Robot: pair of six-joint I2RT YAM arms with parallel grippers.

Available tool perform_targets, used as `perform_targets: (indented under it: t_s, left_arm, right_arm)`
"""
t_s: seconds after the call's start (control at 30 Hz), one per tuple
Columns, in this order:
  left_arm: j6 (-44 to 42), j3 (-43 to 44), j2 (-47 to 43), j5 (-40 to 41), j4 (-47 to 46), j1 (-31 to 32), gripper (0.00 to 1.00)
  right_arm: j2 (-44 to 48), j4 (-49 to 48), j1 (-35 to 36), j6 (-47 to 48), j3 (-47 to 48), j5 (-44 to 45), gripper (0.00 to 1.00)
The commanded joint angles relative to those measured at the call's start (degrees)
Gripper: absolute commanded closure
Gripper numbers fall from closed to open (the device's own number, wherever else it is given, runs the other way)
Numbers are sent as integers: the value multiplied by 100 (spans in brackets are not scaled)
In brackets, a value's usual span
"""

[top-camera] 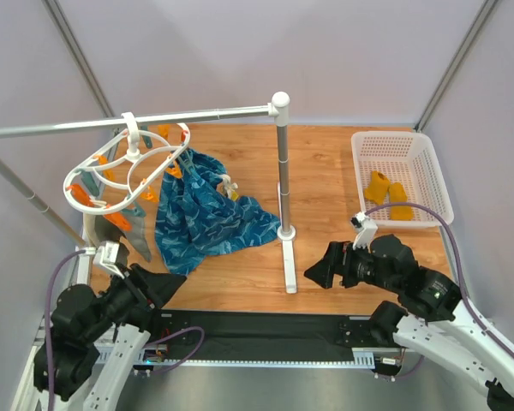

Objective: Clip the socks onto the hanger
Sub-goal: Open the clamp at the hanger.

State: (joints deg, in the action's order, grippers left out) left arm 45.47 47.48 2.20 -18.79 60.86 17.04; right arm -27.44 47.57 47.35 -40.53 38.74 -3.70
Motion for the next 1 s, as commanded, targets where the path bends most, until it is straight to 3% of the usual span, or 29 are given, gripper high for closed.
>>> perform_targets:
  t_s: [0.0, 0.1, 0.13, 0.27, 0.33, 0.4, 0.43, 0.57, 0.6, 0.7, 0.83, 0.97]
  left_arm:
    - [-100, 436, -526, -424, -285, -34, 23]
    - [-13, 761, -957, -372, -408, -34, 28]
    - [-30, 1006, -949, -276, -313, -34, 37]
    - [-249, 1894, -686, 611, 635, -34, 57]
    - [-363, 2394, -580, 1407, 1161, -34, 57]
    - [-381, 2738, -475, 1868, 1384, -34, 57]
    - [-442, 3036, -440, 2113, 1446, -34, 57]
    - [-864, 3398, 24, 2212, 1235, -34, 57]
    - [-943, 3521, 131, 2317, 1322, -34, 57]
    - [-1391, 3942, 737, 2467, 1664, -34, 60]
    - [-1506, 4208, 1107, 3179, 1904, -34, 59]
    - [-1515, 3954, 994, 2864, 1553, -34, 59]
  right_arm:
    - [-6, -1108, 81, 546, 414, -920, 0]
    - [-454, -2509, 335, 460, 687, -1597, 0]
    - [-847, -2864, 510, 467, 861, -1668, 0]
    - [-2122, -4122, 2298, 1326, 1791, -382, 5]
    - [-2693, -5175, 2742, 1992, 2101, 9, 10]
    - [-3739, -5869, 2867, 2067, 2706, 63, 14]
    - [-4125, -6004, 2867, 2084, 2944, 124, 20]
    - [-5733, -6242, 2885, 2059, 4157, 72, 28]
    - [-5911, -6303, 2885, 2023, 4446, 19, 29]
    - [-6517, -6322, 2911, 1892, 5035, -69, 43]
    - [-6914, -6540, 2981, 1847, 5249, 71, 44]
    - [-7108, -6927, 3078, 1865, 5240, 335, 46]
